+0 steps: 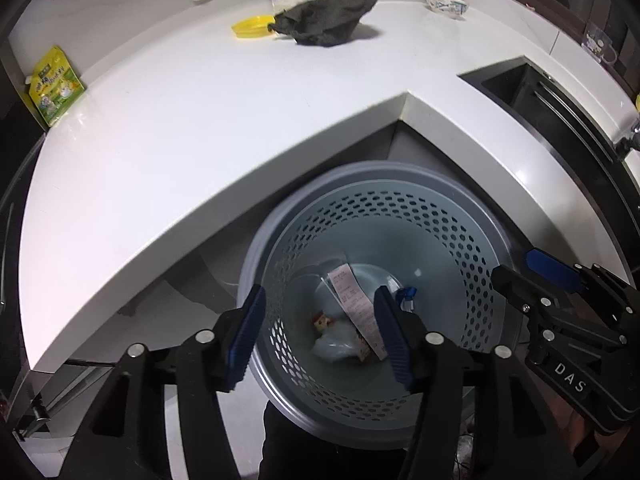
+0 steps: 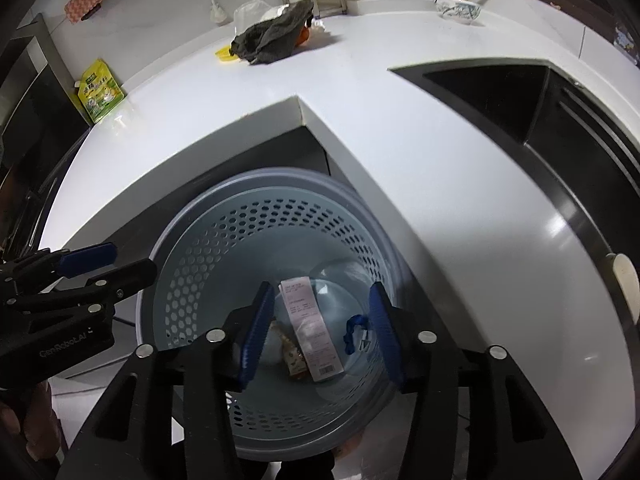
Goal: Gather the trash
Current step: 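Move both tools over the bin and open them to drop bag and strap, then move both open tools back toward the remaining trash on the counter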
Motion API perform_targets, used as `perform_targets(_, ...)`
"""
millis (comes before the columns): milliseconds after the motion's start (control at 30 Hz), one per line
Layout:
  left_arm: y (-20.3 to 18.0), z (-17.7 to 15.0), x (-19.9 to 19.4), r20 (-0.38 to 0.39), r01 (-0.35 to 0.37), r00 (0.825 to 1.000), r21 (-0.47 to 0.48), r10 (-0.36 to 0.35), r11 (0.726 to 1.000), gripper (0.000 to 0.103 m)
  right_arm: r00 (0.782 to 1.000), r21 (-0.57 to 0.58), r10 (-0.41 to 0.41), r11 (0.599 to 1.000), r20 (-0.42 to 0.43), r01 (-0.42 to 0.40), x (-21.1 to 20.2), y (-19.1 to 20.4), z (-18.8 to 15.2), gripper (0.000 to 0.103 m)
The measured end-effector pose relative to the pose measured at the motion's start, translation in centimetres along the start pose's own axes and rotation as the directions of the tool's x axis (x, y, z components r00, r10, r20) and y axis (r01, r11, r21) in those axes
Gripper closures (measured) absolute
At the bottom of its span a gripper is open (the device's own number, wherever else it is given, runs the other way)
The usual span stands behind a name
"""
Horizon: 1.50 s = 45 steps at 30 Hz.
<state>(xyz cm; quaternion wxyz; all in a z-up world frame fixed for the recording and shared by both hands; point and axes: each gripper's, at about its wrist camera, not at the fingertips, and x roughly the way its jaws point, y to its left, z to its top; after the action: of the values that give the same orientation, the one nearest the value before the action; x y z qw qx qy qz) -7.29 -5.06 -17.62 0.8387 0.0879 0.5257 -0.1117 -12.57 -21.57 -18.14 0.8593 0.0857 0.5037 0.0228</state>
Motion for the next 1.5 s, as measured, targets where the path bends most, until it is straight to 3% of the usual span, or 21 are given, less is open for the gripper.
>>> perform_targets(200,0.3,1.2,-1.8,0.047,-0.035,0.998,-0.014,0.036,0.999,0.037,0.993,0.007,-0.091,0.996,0.076,0.091,-2.1,0.0,1.9,0.036)
perform_targets(400,0.9,3.0,-2.9,0.075,-0.067,0.995,-0.046,0.071,0.997,0.03,0.972,0.032,-0.208,0.978,0.112,0.206,-3.8,0.1,4.6,0.03)
perform_targets(1000,5.8,10.4,-5.2,0.157,-0.085,0.983,-0.093,0.099,0.992,0.015,0.972,0.052,-0.202,0.979,0.119,0.197,-3.3,3.2,12.0,0.03)
perform_targets(1500,11.7,18.1,-1.2,0.175,-0.071,0.981,-0.047,0.079,0.996,0.015,0.967,0.142,-0.231,0.966,0.108,0.215,1.5,5.4,18.9,0.03)
